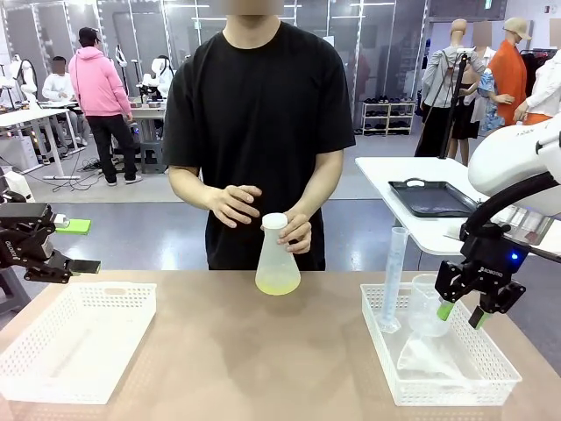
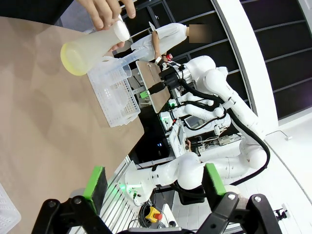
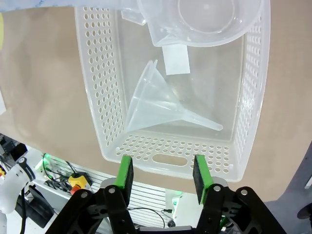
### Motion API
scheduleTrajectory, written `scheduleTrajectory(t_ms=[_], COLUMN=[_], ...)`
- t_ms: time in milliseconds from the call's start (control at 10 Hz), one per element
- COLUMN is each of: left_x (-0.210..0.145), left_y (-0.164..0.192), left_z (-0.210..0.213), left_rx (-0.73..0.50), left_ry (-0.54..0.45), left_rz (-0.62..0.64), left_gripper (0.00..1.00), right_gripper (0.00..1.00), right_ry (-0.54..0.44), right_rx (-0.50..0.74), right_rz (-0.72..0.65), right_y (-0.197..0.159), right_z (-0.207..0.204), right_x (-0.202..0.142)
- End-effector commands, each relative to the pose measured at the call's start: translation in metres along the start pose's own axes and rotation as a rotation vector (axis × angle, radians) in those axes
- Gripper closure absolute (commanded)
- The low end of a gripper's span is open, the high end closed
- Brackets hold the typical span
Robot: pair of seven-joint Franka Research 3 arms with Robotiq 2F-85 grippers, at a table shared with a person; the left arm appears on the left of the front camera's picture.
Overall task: Prepare the solutions needed for the experiment.
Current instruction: When the human places the Big flask in the center of the table, pick up the Big flask and place it in the left Organizing basket.
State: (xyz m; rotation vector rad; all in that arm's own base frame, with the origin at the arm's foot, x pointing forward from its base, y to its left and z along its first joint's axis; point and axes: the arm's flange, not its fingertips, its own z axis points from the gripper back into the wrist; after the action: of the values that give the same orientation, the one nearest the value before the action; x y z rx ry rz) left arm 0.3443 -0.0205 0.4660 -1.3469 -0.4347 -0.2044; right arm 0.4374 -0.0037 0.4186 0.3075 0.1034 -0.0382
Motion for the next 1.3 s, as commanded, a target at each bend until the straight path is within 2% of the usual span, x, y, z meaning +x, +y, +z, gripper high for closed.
scheduleTrajectory(t_ms=[0,400,700,800,1000,1200], left_x=[0.003,0.003,0.003,0.003,0.003,0.003], left_y=[-0.002,-0.002,-0.002,-0.002,-0.002,-0.002], left_z=[-0.001,-0.001,-0.001,-0.001,-0.001,-0.001], left_rx=[-0.019,-0.019,-0.019,-0.019,-0.019,-0.019], left_ry=[-0.004,-0.004,-0.004,-0.004,-0.004,-0.004], left_rz=[-0.007,-0.007,-0.007,-0.007,-0.007,-0.007], left_gripper=[0.00,0.00,0.00,0.00,0.00,0.00], right_gripper=[0.37,0.37,0.37,0.37,0.37,0.37], right_ry=[0.000,-0.021,-0.075,-0.048,-0.071,-0.013], right_rx=[0.021,0.002,-0.017,0.078,0.191,0.384], right_rz=[0.004,0.014,0.064,0.073,0.103,0.143], right_y=[0.001,0.008,0.019,0.026,0.042,0.061], right_z=[0.000,0.001,0.009,0.017,0.038,0.058], right_x=[-0.001,-0.020,-0.045,-0.061,-0.084,-0.100])
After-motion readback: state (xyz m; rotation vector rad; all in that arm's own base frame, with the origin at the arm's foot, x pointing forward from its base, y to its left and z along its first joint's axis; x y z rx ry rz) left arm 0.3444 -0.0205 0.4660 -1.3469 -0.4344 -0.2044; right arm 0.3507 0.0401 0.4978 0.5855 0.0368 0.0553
